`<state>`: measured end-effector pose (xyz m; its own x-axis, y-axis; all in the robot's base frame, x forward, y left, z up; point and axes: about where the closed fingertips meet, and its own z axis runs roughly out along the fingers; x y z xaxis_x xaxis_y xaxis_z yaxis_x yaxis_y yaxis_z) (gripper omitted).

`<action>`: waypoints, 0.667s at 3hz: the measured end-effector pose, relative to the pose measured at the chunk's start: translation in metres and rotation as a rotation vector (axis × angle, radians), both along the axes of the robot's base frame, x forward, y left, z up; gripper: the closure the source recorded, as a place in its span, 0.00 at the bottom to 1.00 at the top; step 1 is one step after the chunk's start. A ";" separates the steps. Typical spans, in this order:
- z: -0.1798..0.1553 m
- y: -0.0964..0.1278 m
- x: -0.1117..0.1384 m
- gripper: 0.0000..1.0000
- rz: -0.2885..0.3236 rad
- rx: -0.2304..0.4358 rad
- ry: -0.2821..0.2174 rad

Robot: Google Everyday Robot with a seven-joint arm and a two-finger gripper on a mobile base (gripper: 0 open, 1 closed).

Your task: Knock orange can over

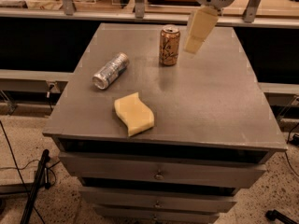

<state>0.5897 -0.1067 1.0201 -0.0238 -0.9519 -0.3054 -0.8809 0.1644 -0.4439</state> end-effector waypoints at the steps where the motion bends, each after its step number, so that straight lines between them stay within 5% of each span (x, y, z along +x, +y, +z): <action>1: 0.000 0.001 -0.001 0.00 0.010 0.004 0.001; 2: -0.001 0.003 0.013 0.00 0.019 0.075 -0.024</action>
Offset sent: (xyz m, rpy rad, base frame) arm 0.0826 0.0038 0.0079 0.4423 -0.1513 0.0615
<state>0.6029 -0.1034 1.0194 0.0020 -0.9267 -0.3759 -0.8734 0.1814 -0.4519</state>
